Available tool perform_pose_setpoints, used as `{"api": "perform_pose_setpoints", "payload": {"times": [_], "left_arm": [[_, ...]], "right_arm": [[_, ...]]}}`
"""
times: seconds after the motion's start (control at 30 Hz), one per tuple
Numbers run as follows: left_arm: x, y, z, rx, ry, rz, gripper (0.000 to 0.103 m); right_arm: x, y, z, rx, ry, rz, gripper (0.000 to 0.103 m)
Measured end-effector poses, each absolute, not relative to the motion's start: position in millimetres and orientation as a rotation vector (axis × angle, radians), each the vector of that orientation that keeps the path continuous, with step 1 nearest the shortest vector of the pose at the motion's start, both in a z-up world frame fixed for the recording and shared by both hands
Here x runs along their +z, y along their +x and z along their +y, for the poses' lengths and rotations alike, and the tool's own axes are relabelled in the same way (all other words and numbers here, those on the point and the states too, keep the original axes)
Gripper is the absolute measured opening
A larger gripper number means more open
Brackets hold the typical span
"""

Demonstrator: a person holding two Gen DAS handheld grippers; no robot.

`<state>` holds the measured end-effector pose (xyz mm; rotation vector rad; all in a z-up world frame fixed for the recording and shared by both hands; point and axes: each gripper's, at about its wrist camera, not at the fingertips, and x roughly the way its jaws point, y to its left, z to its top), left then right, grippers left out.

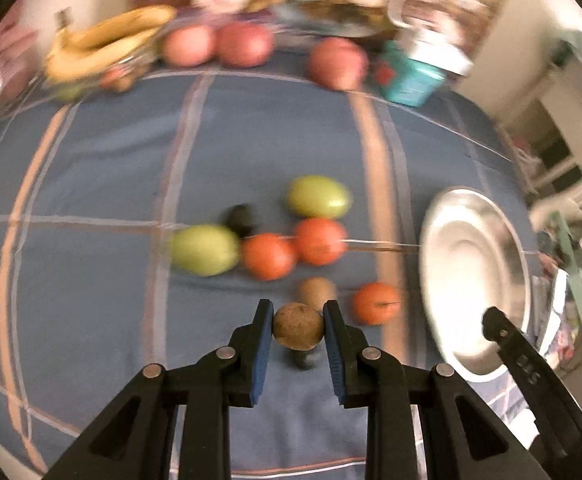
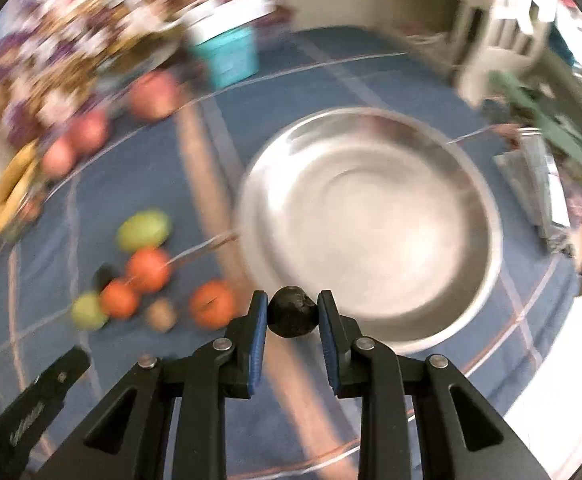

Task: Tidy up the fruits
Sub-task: 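Carry both fruits to the steel plate and open both tools to drop them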

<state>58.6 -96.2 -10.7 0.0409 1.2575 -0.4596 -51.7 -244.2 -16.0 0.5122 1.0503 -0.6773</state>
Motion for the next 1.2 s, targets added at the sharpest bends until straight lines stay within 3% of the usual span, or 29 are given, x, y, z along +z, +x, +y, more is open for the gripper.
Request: {"api": "perform_pose_setpoints", "payload": {"times": [0.53, 0.6, 0.67, 0.7, 0.93, 1.03, 1.2], "left_arm": [[-13.5, 45.5, -234.3, -0.713, 0.201, 1.138, 0.029], [-10.5, 42.3, -236.5, -0.736, 0.195, 1.143, 0.034], [-11.0, 43.3, -237.0, -0.732, 0.196, 1.144, 0.051], [-11.2, 43.5, -236.0, -0.732, 0.193, 1.141, 0.054], [-14.0, 43.6, -216.3, -0.712, 0.174, 1.157, 0.071], [-13.6, 47.4, -195.4, -0.674, 0.145, 1.169, 0.075], [-11.8, 54.2, -150.9, -0.563, 0.109, 1.149, 0.088]], "right_arm": [[-24.2, -76.6, -328.8, -0.935, 0.62, 0.997, 0.027], [-22.1, -81.2, -330.9, -0.964, 0.611, 0.989, 0.027], [-22.9, -84.8, -338.1, -0.967, 0.644, 0.983, 0.029], [-24.5, -86.2, -341.4, -0.958, 0.671, 0.989, 0.032], [-24.9, -88.6, -344.4, -0.935, 0.704, 0.991, 0.036], [-21.3, -84.3, -339.1, -0.937, 0.655, 0.99, 0.046], [-19.8, -76.6, -326.1, -0.892, 0.602, 0.991, 0.046]]}}
